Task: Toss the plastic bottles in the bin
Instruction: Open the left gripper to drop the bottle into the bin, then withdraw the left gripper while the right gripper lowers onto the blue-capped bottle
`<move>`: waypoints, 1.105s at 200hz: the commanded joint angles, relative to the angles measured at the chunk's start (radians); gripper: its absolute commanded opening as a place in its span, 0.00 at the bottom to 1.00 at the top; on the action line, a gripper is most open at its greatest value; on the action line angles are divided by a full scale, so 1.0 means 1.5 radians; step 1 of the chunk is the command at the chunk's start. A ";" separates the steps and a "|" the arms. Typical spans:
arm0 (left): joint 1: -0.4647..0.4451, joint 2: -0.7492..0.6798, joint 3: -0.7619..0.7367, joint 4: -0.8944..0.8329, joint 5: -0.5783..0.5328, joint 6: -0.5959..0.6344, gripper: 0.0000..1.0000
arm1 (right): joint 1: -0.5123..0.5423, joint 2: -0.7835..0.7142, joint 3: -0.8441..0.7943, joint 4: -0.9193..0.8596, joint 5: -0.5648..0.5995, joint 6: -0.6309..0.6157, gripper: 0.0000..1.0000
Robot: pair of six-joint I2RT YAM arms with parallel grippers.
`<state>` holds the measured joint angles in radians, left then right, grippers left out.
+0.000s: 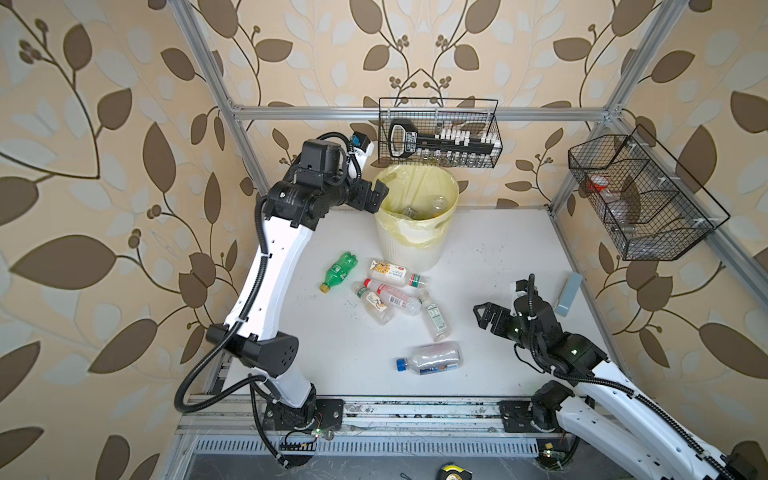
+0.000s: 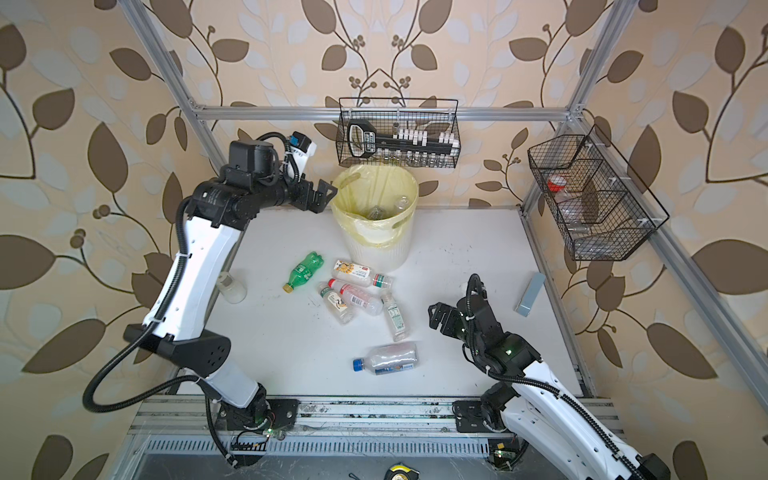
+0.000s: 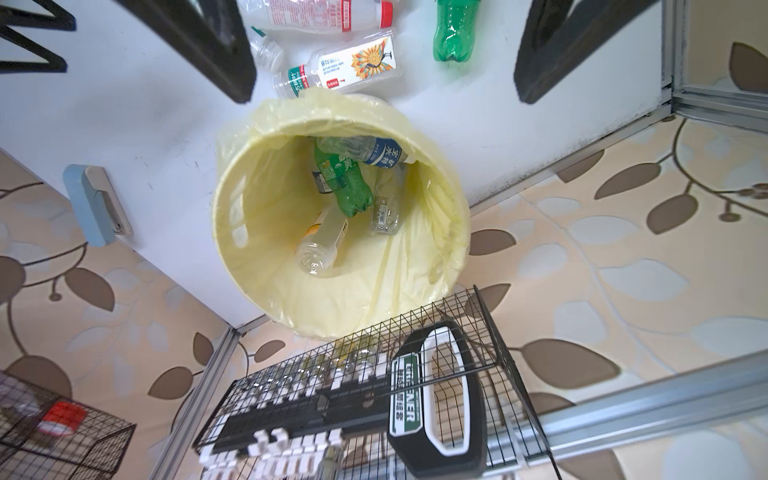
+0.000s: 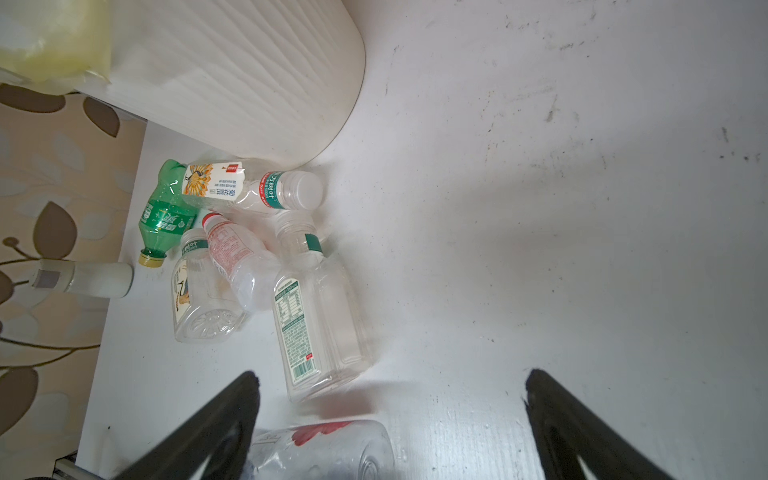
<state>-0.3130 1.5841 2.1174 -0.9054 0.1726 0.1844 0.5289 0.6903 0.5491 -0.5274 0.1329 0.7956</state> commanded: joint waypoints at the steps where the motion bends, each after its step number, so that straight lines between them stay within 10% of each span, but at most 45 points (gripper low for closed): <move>1: 0.003 -0.029 -0.078 0.021 -0.017 0.010 0.99 | -0.002 -0.002 0.021 0.004 -0.007 -0.003 1.00; 119: 0.004 -0.239 -0.418 -0.001 0.000 0.039 0.99 | 0.096 -0.028 0.026 -0.060 0.058 0.065 1.00; 221: 0.004 -0.293 -0.599 0.024 0.015 0.103 0.99 | 0.372 -0.018 0.014 -0.136 0.266 0.405 1.00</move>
<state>-0.3126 1.1709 1.2591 -0.8928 0.1734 0.2943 1.0386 0.6594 0.5598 -0.6895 0.4297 1.2060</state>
